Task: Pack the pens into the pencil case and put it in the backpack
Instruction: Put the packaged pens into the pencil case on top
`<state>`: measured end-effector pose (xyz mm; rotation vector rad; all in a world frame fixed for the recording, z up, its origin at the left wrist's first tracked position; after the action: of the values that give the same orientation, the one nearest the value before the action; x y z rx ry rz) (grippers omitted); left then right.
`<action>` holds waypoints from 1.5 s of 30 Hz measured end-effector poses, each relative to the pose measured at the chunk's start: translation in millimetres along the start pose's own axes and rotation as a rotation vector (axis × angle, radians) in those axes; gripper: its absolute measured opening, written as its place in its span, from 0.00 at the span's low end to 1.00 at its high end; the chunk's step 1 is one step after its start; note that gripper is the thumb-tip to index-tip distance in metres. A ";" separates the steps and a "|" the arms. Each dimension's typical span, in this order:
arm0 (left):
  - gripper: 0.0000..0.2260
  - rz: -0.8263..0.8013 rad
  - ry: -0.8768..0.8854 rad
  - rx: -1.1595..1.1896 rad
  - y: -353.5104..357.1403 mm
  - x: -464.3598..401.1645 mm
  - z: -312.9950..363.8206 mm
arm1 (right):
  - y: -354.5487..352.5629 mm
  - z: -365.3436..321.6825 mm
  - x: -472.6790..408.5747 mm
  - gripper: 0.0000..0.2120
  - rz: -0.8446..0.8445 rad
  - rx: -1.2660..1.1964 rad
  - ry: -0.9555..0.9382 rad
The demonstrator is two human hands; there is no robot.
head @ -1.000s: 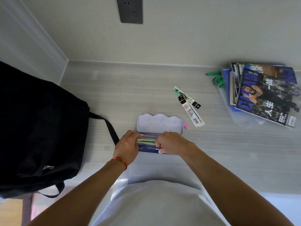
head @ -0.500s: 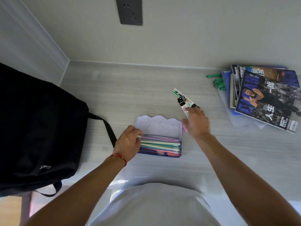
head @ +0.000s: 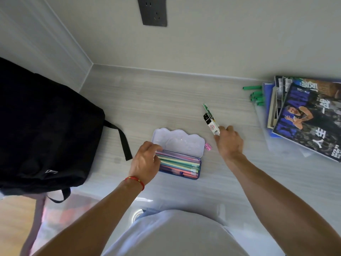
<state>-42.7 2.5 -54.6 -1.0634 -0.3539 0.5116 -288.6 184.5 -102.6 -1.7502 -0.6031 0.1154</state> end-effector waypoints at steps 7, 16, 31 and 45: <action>0.14 -0.033 0.070 0.023 5.0 -13.4 27.7 | 13.6 16.7 17.8 0.12 -0.003 -0.024 0.044; 0.15 -0.078 0.150 0.067 6.2 -23.9 37.9 | 21.6 25.4 37.9 0.11 0.053 -0.023 0.081; 0.26 -0.405 -0.165 0.736 -2.2 -39.8 33.7 | -12.1 -33.7 115.1 0.09 -0.076 -0.359 -0.204; 0.11 -0.520 -0.329 1.033 9.1 -26.3 1.1 | -0.3 -64.7 123.4 0.11 -0.374 -0.491 -0.170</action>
<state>-67.1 -7.8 -63.1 0.1290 -0.5467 0.3174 -157.6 183.4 -55.3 -2.0720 -1.1464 -0.1610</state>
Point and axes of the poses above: each hand's wrist, its own x-axis away from the middle knuckle, its own y-axis out of the palm, z = x × y, the point moved 5 cm from there along -x, towards the middle knuckle, and after that the axes turned 6 degrees about -x, right-handed, at the moved point
